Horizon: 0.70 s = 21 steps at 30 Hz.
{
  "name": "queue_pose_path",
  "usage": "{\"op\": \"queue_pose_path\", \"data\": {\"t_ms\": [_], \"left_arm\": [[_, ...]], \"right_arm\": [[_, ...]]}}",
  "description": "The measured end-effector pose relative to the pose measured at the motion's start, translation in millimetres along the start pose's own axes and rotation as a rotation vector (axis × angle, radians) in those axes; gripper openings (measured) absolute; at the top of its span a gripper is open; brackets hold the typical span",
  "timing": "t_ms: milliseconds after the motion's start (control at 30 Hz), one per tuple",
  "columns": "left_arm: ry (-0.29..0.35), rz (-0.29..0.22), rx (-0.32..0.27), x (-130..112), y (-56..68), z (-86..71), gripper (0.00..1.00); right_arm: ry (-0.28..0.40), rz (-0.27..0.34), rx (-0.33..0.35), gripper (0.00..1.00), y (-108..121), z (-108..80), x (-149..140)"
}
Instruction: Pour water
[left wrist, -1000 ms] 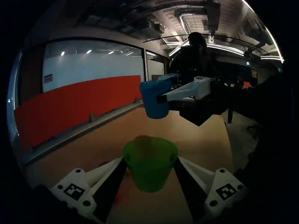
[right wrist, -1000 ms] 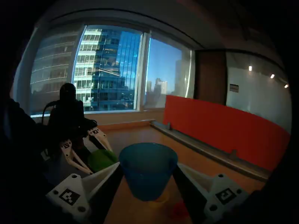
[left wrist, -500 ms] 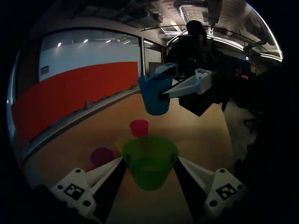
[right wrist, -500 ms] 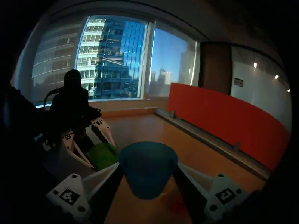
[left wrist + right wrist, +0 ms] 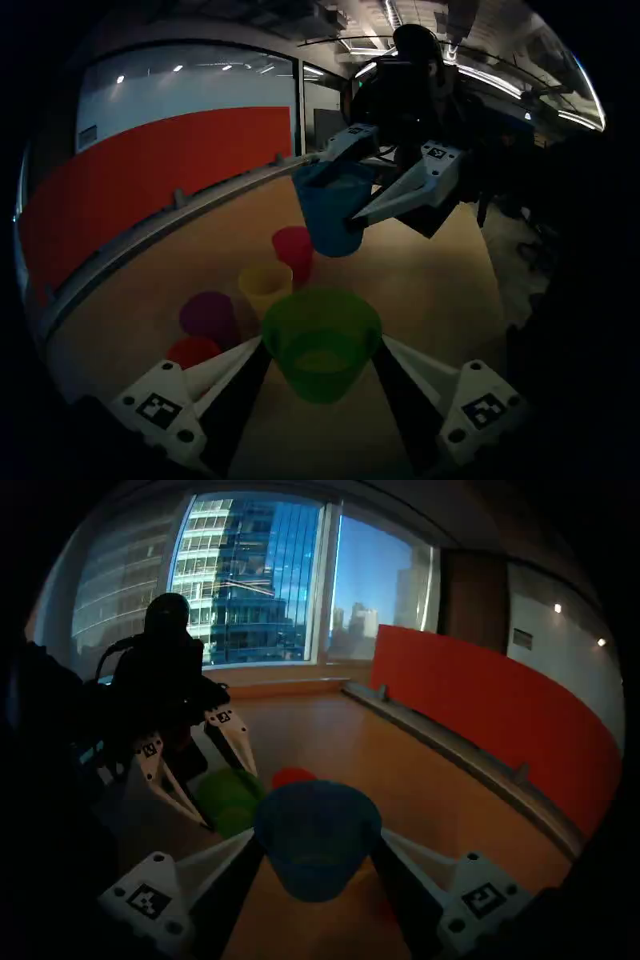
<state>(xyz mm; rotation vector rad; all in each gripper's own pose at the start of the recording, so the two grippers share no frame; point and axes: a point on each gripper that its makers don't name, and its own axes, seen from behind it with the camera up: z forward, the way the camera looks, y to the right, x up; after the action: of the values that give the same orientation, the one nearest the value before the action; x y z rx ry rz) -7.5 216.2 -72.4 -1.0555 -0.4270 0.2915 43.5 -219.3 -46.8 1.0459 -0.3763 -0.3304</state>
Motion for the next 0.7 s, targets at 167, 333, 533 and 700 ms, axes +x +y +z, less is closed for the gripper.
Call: {"op": "queue_pose_path", "data": {"t_ms": [167,333,533,700], "left_arm": [[-0.026,-0.002,-0.006,-9,-2.2,6.0,0.85],[-0.053,0.002,-0.01,-18,-4.3,11.9,0.85],[-0.078,0.012,-0.014,-26,-4.7,18.7,0.85],[-0.09,0.002,-0.02,-34,-5.7,23.6,0.85]], "right_arm": [[-0.037,-0.008,0.015,0.9,-2,8.2,-17],[-0.075,-0.018,0.03,0.9,-6,15.3,-34],[-0.109,-0.031,0.045,0.9,-10,22.7,-51],[-0.132,-0.039,0.054,0.9,-12,28.5,-62]]}}
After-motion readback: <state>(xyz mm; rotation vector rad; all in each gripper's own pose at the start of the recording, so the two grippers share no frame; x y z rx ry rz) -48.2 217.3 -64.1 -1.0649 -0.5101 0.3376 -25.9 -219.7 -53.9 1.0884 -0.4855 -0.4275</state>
